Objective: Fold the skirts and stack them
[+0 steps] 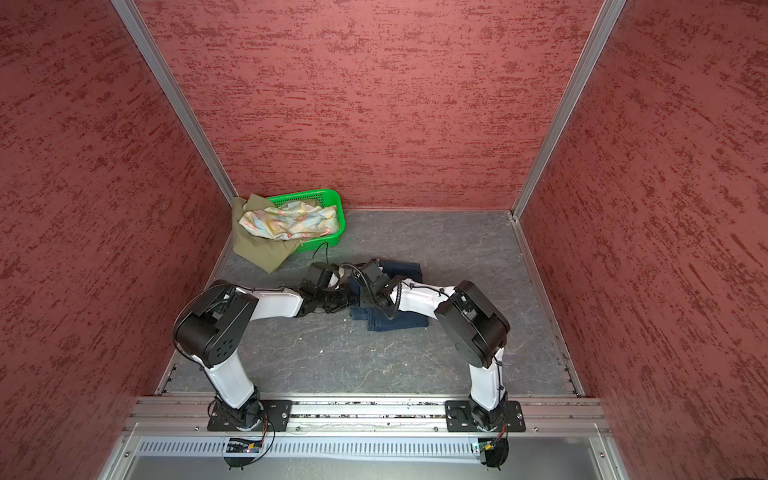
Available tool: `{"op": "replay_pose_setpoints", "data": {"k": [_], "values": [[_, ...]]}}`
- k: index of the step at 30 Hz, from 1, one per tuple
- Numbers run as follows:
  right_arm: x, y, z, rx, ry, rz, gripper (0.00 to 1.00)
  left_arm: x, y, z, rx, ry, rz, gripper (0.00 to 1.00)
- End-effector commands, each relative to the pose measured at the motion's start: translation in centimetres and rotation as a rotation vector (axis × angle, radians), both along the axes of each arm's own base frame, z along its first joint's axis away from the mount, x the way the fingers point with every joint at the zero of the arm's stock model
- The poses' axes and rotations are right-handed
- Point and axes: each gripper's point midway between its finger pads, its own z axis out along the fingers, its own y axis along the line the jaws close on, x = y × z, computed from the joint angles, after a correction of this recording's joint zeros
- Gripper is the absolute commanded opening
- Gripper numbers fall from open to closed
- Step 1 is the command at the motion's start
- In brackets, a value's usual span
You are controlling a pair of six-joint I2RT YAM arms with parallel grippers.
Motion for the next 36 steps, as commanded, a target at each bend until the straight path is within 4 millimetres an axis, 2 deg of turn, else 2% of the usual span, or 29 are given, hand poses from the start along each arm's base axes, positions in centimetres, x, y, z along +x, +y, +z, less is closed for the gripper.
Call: {"op": "replay_pose_setpoints", "data": {"k": [1,5,8,9,16,20,23,26,36], "values": [[0.4,-1.1,-1.1,-0.090,0.005,-0.043,0.49,-1.0,0.3,-1.5,0.007,0.048,-0.012,0.04],[0.4,-1.7,-1.9,-0.120,0.011,-0.065,0.21,-1.0,0.4,-1.6,0.003,0.048,-0.011,0.04],[0.7,-2.1,-1.3,-0.126,-0.012,-0.076,0.03,-0.9,0.4,-1.6,0.001,0.050,-0.010,0.04],[0.9,-2.2,-0.7,-0.123,-0.028,-0.080,0.00,-1.0,0.4,-1.6,0.000,0.051,-0.011,0.04],[1.3,-2.0,3.7,-0.074,-0.110,-0.044,0.00,-0.9,0.4,-1.7,-0.002,0.053,-0.013,0.04],[1.3,-1.2,6.5,-0.005,-0.140,-0.028,0.00,-0.9,0.3,-1.8,-0.004,0.054,-0.014,0.04],[1.2,-0.3,7.7,0.054,-0.140,-0.013,0.00,-0.9,0.3,-1.9,-0.005,0.058,-0.016,0.04],[1.1,0.8,8.1,0.112,-0.129,-0.001,0.00,-0.9,0.2,-1.9,-0.006,0.056,-0.016,0.04],[0.5,4.9,7.8,0.292,-0.059,0.053,0.00,-0.9,0.3,-2.0,-0.009,0.060,-0.015,0.03]]}}
